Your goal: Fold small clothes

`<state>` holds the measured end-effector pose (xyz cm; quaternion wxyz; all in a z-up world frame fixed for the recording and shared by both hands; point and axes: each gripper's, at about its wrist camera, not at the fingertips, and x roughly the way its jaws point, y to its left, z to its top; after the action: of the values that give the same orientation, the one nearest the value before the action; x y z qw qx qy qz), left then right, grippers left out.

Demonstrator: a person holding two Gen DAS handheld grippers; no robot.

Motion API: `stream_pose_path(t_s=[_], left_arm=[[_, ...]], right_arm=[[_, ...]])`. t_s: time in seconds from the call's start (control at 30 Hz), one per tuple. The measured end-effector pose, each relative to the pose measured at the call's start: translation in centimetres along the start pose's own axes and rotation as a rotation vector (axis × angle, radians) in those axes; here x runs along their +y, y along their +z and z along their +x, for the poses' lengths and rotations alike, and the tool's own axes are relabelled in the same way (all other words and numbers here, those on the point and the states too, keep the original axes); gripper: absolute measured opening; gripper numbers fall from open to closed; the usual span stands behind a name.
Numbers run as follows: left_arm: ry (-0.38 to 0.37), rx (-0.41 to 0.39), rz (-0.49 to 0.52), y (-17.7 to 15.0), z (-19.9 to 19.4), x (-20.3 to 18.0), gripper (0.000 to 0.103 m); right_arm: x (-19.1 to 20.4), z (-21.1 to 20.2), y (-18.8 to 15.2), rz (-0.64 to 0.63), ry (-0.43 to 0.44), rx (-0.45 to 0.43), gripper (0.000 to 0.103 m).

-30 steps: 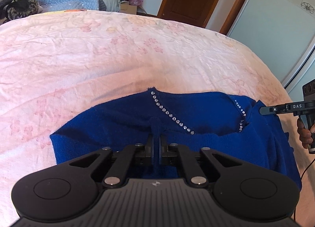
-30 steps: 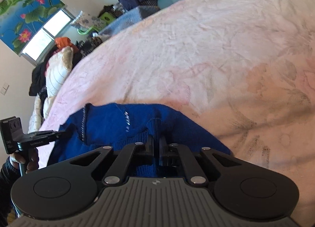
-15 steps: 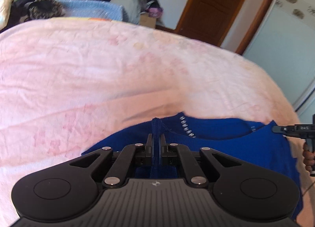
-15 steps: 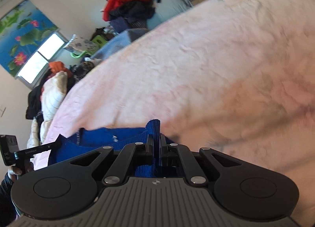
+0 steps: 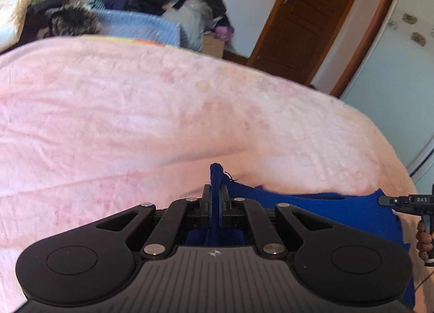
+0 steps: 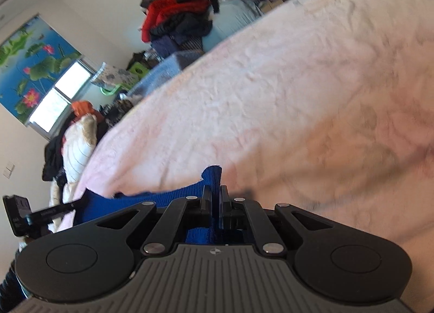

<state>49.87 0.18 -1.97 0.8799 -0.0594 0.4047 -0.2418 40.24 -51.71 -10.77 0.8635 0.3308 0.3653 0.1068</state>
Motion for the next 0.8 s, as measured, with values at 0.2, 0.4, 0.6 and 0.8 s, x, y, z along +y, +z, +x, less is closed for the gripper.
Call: stream_pose_path(t_s=[0.2, 0.4, 0.6, 0.8], left_arm=[[0.046, 0.051, 0.021, -1.3, 2.0, -0.1, 0.004], [0.044, -0.016, 0.088, -2.4, -2.4, -1.3, 0.005], [0.158, -0.063, 0.020, -8.2, -9.0, -1.2, 0.011], [0.120, 0.003, -0.104, -13.9, -12.5, -1.0, 0.011]], right_arm=[[-1.0, 0.7, 0.1, 0.062, 0.014, -0.004, 0.017], [-0.2, -3.7, -0.5, 0.070, 0.037, -0.059, 0.057], [0.4, -10.4, -5.6, 0.032, 0.028, -0.039, 0.062], [1.2, -13.1, -12.1, 0.032, 0.019, 0.085, 0.061]])
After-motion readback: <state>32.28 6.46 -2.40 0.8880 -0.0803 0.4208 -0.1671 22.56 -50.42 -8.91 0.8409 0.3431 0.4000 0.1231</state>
